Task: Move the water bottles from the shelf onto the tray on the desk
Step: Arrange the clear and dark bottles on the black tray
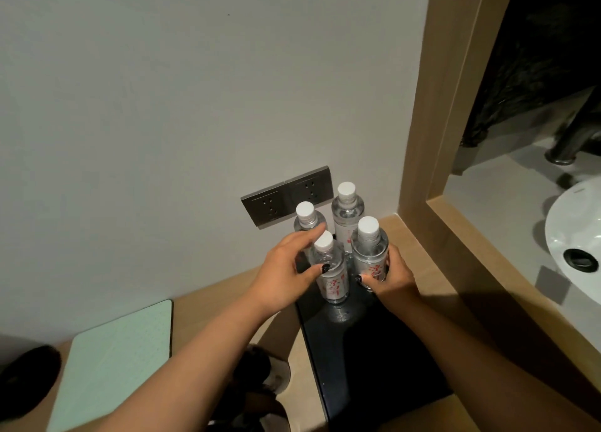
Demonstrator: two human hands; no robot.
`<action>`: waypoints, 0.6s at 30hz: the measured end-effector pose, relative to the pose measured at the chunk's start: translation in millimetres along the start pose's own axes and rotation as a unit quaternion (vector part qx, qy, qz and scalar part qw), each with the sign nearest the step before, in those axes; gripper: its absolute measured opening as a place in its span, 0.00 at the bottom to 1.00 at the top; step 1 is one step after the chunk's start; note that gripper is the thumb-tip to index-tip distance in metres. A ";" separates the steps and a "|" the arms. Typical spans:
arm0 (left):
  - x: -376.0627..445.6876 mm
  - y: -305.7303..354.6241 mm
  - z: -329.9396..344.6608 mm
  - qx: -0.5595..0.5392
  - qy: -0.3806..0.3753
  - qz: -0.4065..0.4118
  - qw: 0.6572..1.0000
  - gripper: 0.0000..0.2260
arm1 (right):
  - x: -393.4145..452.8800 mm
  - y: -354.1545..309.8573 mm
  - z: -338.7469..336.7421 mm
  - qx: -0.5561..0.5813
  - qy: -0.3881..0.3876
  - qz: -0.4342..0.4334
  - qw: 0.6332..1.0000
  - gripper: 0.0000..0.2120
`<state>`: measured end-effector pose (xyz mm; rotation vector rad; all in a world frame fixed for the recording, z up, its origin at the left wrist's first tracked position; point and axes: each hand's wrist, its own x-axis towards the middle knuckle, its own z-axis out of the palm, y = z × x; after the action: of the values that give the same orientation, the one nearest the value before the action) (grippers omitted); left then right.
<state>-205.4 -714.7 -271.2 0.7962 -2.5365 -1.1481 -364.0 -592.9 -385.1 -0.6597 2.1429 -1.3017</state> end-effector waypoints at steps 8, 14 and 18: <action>-54.6 -13.7 -35.2 0.002 -0.010 -0.109 0.994 0.17 | -31.9 -22.2 8.8 -0.055 0.041 0.088 0.994 0.45; -100.1 -34.8 -46.9 0.009 -0.107 -0.168 0.980 0.21 | -84.3 -46.9 20.6 -0.093 0.019 0.111 0.989 0.37; -116.7 -45.4 -40.9 0.084 -0.160 -0.192 0.965 0.24 | -117.8 -61.1 36.9 -0.104 -0.014 0.086 0.991 0.40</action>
<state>-74.9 -697.9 -278.1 1.2841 -2.8564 -1.2730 -245.2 -564.8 -321.3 -0.5564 2.2759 -0.9818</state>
